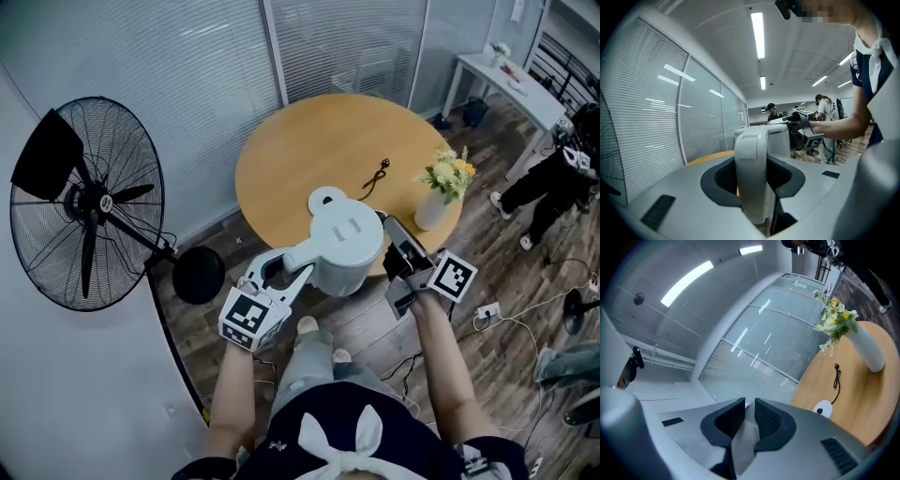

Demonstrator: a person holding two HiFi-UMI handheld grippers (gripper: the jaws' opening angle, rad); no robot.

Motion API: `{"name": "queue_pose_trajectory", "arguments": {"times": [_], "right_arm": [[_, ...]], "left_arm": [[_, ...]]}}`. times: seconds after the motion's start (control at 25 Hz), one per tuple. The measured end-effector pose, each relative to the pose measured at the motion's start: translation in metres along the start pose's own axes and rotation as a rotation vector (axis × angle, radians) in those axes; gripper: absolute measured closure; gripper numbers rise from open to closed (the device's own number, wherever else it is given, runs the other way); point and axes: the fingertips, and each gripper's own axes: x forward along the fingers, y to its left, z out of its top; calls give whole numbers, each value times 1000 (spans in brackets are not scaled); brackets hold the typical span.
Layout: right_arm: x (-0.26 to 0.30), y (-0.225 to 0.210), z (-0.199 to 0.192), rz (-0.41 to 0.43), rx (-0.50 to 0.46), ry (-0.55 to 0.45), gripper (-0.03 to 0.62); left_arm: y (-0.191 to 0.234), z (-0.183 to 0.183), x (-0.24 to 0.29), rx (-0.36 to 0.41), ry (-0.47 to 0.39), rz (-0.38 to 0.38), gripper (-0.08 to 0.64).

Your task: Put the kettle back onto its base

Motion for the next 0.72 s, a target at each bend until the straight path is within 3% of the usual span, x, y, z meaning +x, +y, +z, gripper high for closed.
{"name": "queue_pose_trajectory", "arguments": {"times": [0.72], "right_arm": [[58, -51, 43, -36, 8, -16, 537]], "left_arm": [[64, 7, 67, -6, -6, -34, 405]]}}
